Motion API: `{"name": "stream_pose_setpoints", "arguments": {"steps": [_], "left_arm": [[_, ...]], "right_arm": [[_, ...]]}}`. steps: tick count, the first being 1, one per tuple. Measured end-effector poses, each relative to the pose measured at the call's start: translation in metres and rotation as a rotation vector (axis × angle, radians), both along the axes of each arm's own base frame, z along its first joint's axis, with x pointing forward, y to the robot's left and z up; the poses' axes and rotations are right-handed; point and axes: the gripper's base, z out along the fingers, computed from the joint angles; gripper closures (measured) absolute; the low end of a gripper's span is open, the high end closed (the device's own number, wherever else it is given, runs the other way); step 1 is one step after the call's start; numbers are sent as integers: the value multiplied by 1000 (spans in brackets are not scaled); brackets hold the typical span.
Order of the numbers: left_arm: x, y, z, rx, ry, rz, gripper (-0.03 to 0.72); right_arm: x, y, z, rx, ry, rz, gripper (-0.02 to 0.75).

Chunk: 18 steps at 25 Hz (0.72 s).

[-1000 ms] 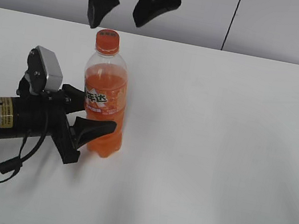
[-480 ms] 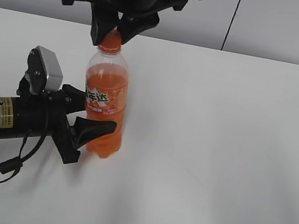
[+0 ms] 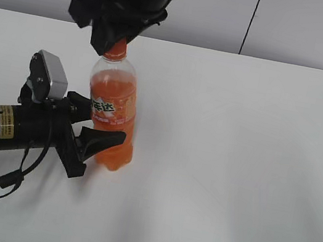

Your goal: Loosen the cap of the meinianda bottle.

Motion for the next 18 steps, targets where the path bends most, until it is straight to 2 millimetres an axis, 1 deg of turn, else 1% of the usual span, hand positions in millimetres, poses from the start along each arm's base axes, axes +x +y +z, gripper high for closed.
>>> {"name": "stream_pose_setpoints", "arguments": {"steps": [12, 15, 18], "left_arm": [[0, 0, 0, 4, -11, -8, 287], [0, 0, 0, 5, -11, -7, 287], [0, 0, 0, 8, -12, -3, 287]], "right_arm": [[-3, 2, 0, -98, -281, 682, 461], [-2, 0, 0, -141, -335, 790, 461], [-2, -2, 0, -177, -370, 858, 461]]}}
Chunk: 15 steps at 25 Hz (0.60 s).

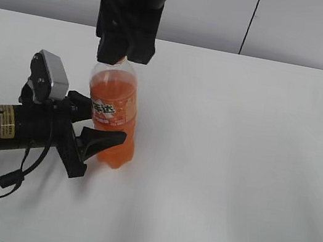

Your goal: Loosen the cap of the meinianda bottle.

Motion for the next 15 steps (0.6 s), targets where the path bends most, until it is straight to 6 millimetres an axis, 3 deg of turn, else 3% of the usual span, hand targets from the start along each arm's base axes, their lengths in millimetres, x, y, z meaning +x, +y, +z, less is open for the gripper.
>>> {"name": "stream_pose_setpoints", "arguments": {"steps": [13, 15], "left_arm": [[1, 0, 0, 3, 2, 7, 287], [1, 0, 0, 1, 5, 8, 287]], "right_arm": [[1, -2, 1, -21, -35, 32, 458], [2, -3, 3, -23, -48, 30, 415]]}}
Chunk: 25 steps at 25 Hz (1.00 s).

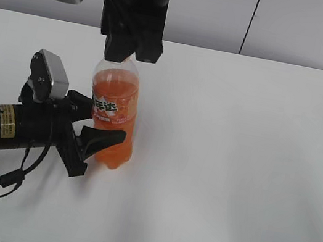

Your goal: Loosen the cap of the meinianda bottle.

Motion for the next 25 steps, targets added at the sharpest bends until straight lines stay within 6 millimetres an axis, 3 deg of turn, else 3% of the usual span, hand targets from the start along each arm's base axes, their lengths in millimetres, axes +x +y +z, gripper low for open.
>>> {"name": "stream_pose_setpoints", "arguments": {"steps": [4, 11, 15, 20, 25], "left_arm": [[0, 0, 0, -4, 6, 2, 287], [0, 0, 0, -3, 7, 2, 287], [0, 0, 0, -3, 7, 2, 287], [0, 0, 0, -3, 7, 2, 287], [0, 0, 0, -3, 8, 3, 287]], "right_arm": [[-1, -3, 7, 21, -4, -4, 286], [-16, -6, 34, 161, 101, -141, 257], [-19, -9, 42, 230, 227, -422, 256], [-15, -14, 43, 329, 439, -1012, 256], [-13, -16, 43, 366, 493, -1212, 256]]}}
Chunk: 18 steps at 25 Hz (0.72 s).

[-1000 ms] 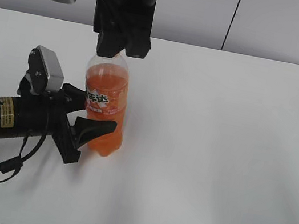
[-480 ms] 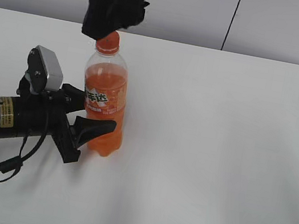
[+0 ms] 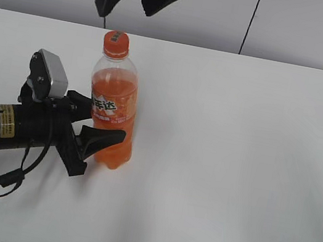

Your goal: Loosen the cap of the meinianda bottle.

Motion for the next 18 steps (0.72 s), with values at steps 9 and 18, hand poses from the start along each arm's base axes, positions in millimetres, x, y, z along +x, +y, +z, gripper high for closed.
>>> {"name": "stream_pose_setpoints", "arguments": {"steps": [9, 18], "left_arm": [[0, 0, 0, -1, 0, 0, 287], [0, 0, 0, -1, 0, 0, 287]], "right_arm": [[10, 10, -27, -36, 58, -33, 256], [14, 15, -42, -60, 81, -34, 269]]}}
